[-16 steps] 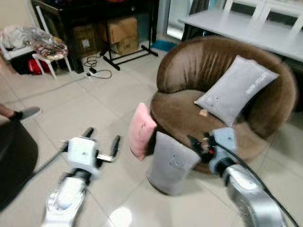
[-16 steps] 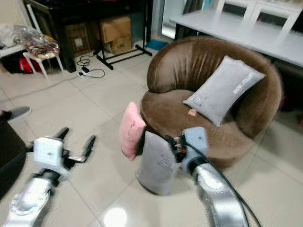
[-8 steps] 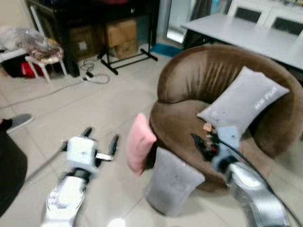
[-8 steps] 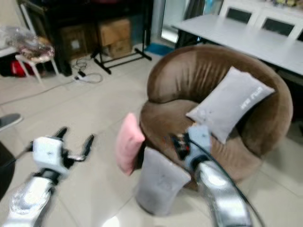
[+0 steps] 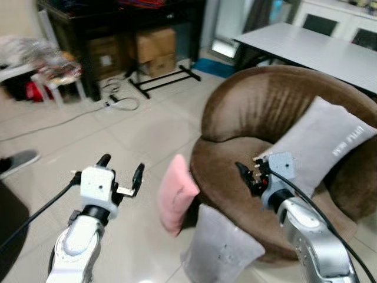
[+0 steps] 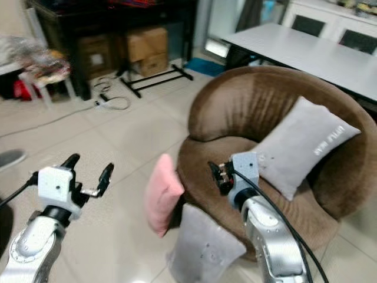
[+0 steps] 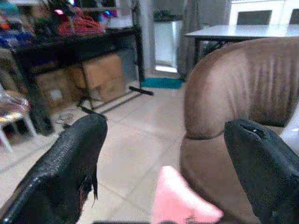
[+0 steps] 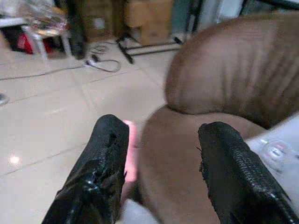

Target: Move the pillow to the sofa from floor

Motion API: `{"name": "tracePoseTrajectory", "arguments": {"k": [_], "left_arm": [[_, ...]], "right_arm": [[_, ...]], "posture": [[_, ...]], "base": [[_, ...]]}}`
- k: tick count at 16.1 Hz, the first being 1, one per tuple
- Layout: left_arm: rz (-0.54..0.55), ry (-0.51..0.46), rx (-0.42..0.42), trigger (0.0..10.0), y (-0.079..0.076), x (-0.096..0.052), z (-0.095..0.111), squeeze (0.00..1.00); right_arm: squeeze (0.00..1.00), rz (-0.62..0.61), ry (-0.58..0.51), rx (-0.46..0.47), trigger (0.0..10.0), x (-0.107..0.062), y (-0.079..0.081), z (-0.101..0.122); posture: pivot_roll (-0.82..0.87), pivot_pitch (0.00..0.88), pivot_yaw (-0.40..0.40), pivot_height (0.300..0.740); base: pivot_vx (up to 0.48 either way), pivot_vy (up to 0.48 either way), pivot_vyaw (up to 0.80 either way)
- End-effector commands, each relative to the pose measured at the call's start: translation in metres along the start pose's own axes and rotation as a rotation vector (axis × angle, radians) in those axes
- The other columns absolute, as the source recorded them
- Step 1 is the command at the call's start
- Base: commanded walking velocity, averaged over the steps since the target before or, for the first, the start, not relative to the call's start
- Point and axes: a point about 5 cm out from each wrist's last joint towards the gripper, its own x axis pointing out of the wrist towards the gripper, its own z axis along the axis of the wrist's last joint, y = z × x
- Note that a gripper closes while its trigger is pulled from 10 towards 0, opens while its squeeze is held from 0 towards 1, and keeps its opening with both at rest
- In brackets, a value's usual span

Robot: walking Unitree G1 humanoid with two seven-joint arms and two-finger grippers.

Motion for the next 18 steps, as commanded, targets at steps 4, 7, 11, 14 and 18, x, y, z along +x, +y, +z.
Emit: {"name": "tracePoseTrajectory", "arguments": {"k": [4,7,11,14,18], "left_arm": [[0.010,0.007,0.046,10.0,0.004,0.001,0.001,0.00],[0.003,0.007,0.054,10.0,0.002,0.002,0.000,0.00],[-0.002,0.007,0.060,10.0,0.001,0.002,-0.001,0.00],[0.028,0.000,0.076,10.0,0.002,0.001,-0.001,0.00],[0.182,-0.020,0.092,10.0,0.013,-0.002,-0.006,0.00]], "right_arm": [[0.00,-0.001,-0.004,0.002,10.0,0.003,-0.001,0.000],[0.00,-0.009,-0.001,-0.019,10.0,0.005,-0.004,-0.001],[0.00,0.004,0.002,-0.031,10.0,0.007,-0.004,-0.002],[0.00,0.011,0.002,-0.032,10.0,0.008,-0.004,-0.002],[0.00,-0.062,0.004,0.015,10.0,0.009,-0.007,-0.007]], "posture": [[-0.03,0.000,-0.042,0.725],[-0.02,0.000,-0.045,0.700],[-0.02,0.000,-0.053,0.665],[-0.02,0.000,-0.058,0.635],[-0.02,0.000,-0.061,0.596]], "base": [[0.097,0.000,0.00],[0.000,0.000,0.00],[0.000,0.000,0.00],[0.000,0.000,0.00],[0.000,0.000,0.00]]}}
